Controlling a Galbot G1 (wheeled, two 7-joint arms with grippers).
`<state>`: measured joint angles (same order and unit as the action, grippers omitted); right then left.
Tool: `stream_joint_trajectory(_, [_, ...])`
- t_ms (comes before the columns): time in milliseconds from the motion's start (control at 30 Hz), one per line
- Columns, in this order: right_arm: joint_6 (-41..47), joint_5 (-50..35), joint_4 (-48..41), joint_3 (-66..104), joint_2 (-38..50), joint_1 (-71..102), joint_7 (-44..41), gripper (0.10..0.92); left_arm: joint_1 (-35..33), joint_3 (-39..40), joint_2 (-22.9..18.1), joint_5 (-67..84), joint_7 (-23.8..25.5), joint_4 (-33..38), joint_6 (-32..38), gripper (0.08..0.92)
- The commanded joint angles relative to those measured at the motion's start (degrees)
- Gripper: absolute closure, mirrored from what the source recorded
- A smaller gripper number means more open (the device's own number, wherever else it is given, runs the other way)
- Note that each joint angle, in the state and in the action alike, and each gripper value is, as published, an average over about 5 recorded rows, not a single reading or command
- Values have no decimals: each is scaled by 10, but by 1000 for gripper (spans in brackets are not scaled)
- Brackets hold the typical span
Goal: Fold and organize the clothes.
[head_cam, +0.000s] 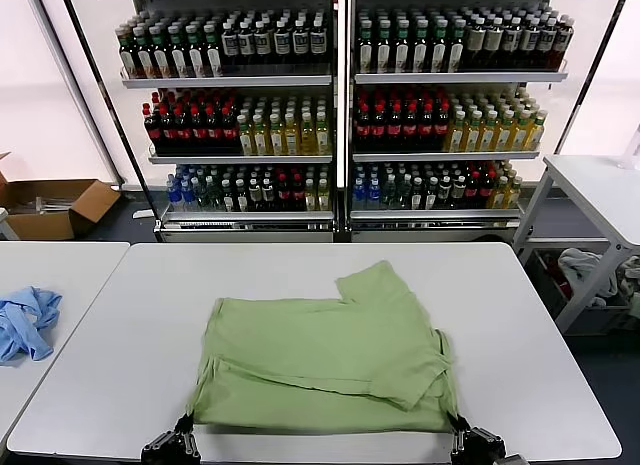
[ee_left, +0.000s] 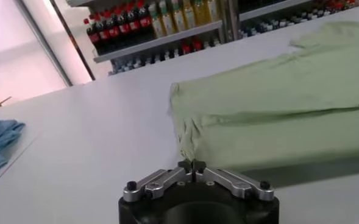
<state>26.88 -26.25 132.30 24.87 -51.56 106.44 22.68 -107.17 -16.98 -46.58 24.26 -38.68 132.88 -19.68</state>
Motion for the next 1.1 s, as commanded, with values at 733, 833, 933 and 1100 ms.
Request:
stream_joint_trajectory(733, [30,-63,58,48,-4,-137,1,263,143,-3,-24,-2,36,42,-20,300])
stream_joint_trajectory(833, [3,-70,-10,25,-10,-237,-57,214,197,-3,-37,17,90,2,-11,223])
stream_joint_trajectory(933, [-23,-79,-85,-6,-11,-336,-103,204,253,-6,-48,47,137,-35,-9,185])
stream_joint_trajectory(1100, [-28,-112,-215,-72,-30,-494,-127,203,337,-7,-59,94,185,-91,-26,177])
